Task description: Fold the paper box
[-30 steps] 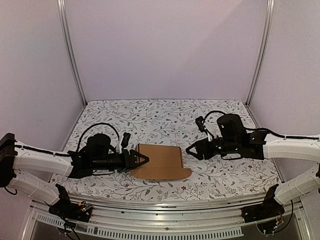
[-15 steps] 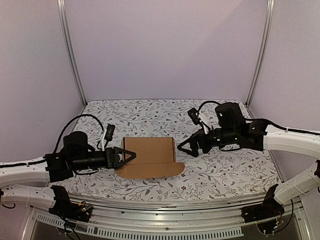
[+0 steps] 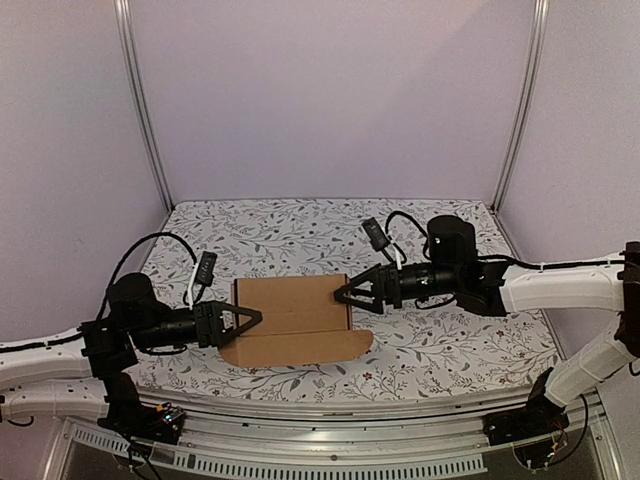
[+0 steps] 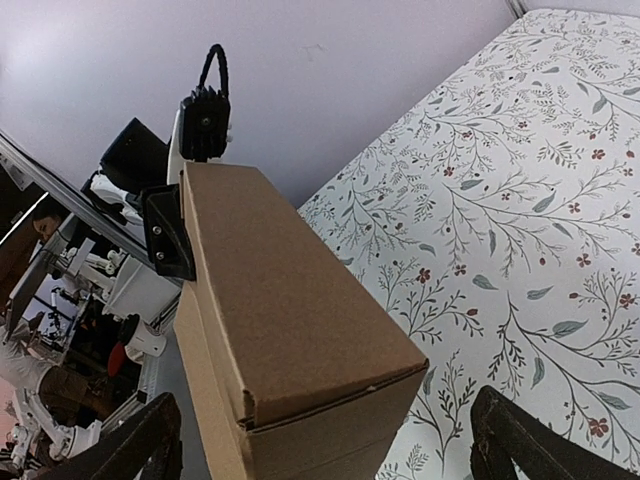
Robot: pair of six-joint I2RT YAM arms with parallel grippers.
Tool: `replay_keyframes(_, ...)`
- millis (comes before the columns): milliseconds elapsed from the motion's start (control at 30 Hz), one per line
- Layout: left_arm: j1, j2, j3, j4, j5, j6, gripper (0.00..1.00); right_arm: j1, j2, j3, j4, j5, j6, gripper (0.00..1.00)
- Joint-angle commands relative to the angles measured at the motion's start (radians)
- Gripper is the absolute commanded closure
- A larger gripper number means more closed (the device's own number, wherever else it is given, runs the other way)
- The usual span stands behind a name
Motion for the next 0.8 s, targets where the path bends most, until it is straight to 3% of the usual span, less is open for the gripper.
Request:
replay_keyframes(0,0.012,-0.005,-0.019,0.1,0.048,-0.005,0.6,0.008,0.04,-0.014,0.193,-0.081,0.123,0.01)
replay_keyframes(233,0.012,-0.005,-0.02,0.129,0.044,-0.004,0.6,0.022,0.061,-0.02,0.296,-0.141,0.175,0.1)
replay_keyframes(367,0.013,0.006,-0.025,0.159,0.049,-0.012,0.6,0.022,0.059,-0.041,0.393,-0.169,0.215,0.23)
replay_keyframes(633,0.015,0.019,-0.015,0.17,0.055,-0.014,0.59,0.023,0.056,-0.051,0.462,-0.193,0.261,0.59)
replay_keyframes(767,0.015,0.011,-0.002,0.133,0.047,-0.001,0.48,0.022,0.058,-0.051,0.479,-0.202,0.278,0.72)
